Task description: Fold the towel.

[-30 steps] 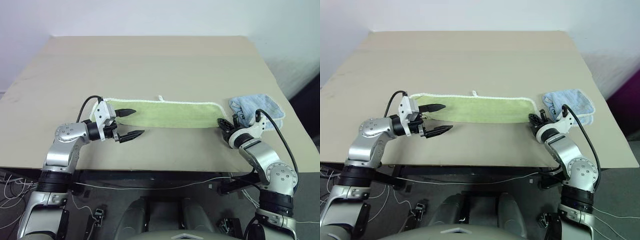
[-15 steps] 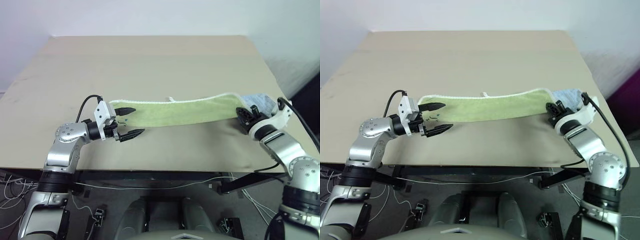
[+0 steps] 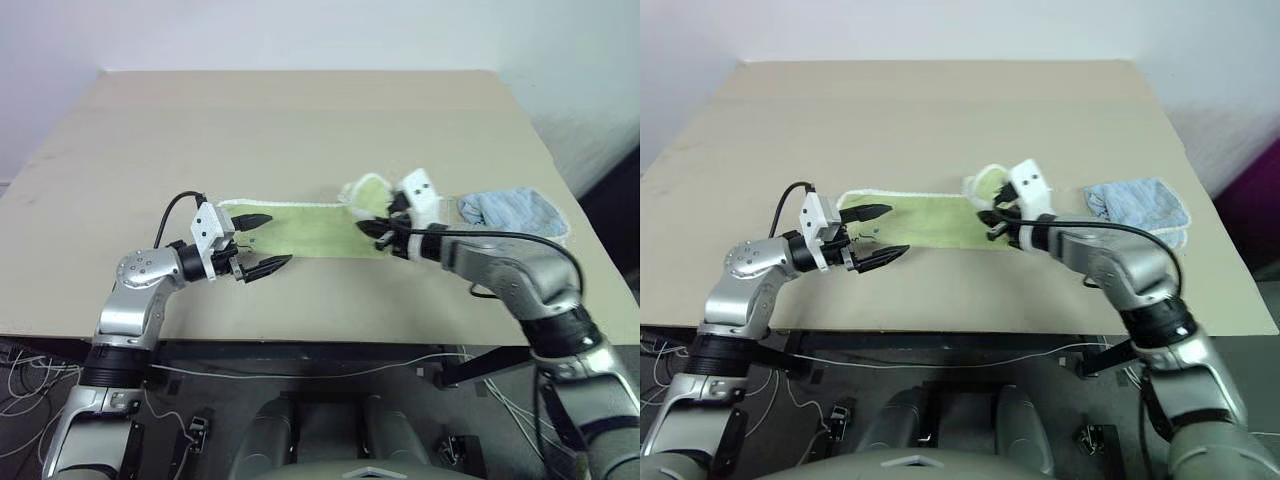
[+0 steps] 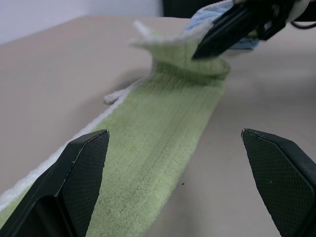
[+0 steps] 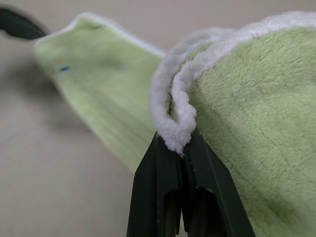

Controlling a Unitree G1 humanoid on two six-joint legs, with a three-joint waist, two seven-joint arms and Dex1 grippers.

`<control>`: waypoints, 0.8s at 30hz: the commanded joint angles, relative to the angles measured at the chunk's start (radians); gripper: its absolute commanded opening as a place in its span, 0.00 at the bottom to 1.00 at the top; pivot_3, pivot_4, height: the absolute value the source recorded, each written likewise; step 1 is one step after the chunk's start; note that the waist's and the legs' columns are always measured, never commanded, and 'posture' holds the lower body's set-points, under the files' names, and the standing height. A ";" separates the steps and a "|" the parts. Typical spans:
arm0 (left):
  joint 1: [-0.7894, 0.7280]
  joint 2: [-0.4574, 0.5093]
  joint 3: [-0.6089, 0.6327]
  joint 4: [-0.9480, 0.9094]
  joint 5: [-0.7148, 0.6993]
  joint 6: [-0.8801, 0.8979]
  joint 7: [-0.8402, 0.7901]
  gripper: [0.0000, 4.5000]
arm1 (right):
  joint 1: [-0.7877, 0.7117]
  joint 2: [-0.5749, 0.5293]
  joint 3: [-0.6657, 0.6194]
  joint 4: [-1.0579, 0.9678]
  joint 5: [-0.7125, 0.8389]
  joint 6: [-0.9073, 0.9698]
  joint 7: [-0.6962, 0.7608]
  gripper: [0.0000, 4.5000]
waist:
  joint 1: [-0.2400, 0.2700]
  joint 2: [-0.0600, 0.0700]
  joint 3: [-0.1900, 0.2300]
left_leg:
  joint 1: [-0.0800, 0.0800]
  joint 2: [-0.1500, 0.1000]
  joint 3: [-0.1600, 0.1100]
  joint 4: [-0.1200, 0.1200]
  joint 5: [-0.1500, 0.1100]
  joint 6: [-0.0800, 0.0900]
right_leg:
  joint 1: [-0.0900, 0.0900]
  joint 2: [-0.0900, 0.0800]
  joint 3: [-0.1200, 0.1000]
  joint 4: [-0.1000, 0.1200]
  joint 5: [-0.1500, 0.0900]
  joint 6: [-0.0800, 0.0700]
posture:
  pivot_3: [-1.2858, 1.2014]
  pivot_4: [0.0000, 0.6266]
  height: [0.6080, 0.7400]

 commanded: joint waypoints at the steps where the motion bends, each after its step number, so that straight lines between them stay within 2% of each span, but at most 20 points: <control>1: 0.016 0.001 0.016 -0.056 -0.005 -0.008 0.022 1.00 | -0.052 0.059 0.048 0.084 -0.129 -0.064 0.065 0.00 | 0.001 0.000 0.000 | 0.000 0.000 0.000 0.000 0.000 0.000 | 0.000 0.000 0.000 0.000 0.000 0.000 | 0.52 0.24 1.00; 4: 0.047 0.005 0.023 -0.090 -0.012 0.001 0.037 1.00 | -0.064 0.113 0.074 0.153 -0.212 -0.099 0.106 0.00 | 0.003 0.000 0.000 | 0.000 -0.001 0.000 0.000 0.000 0.000 | 0.000 -0.001 0.000 0.000 0.000 0.000 | 0.52 0.24 1.00; 10: 0.087 0.015 0.039 -0.137 -0.027 0.024 0.062 1.00 | -0.043 0.160 0.053 0.173 -0.285 -0.104 0.162 0.00 | 0.001 0.000 0.000 | -0.001 -0.001 -0.001 0.000 0.000 0.000 | -0.001 -0.001 0.000 0.000 0.000 0.000 | 0.52 0.24 1.00; 13: 0.102 0.014 0.058 -0.158 -0.046 0.044 0.081 1.00 | -0.032 0.182 -0.006 0.139 -0.255 -0.079 0.181 0.14 | 0.001 0.000 0.000 | -0.001 -0.001 -0.001 0.000 0.000 0.000 | -0.001 -0.001 0.000 0.000 0.000 0.000 | 0.52 0.24 1.00; 21: 0.182 -0.006 0.153 -0.247 -0.138 0.140 0.186 1.00 | 0.024 0.164 -0.146 -0.038 -0.236 -0.075 0.210 0.74 | 0.001 0.000 0.000 | -0.001 -0.001 -0.001 -0.001 0.000 0.000 | -0.001 -0.002 0.000 0.000 0.000 0.000 | 0.52 0.24 1.00; 24: 0.223 -0.054 0.217 -0.301 -0.204 0.221 0.305 1.00 | 0.015 0.159 -0.199 0.004 -0.247 -0.113 0.216 0.72 | 0.001 0.000 0.000 | -0.001 -0.001 -0.001 -0.001 0.000 0.000 | -0.001 -0.002 0.000 0.000 0.000 0.000 | 0.52 0.24 1.00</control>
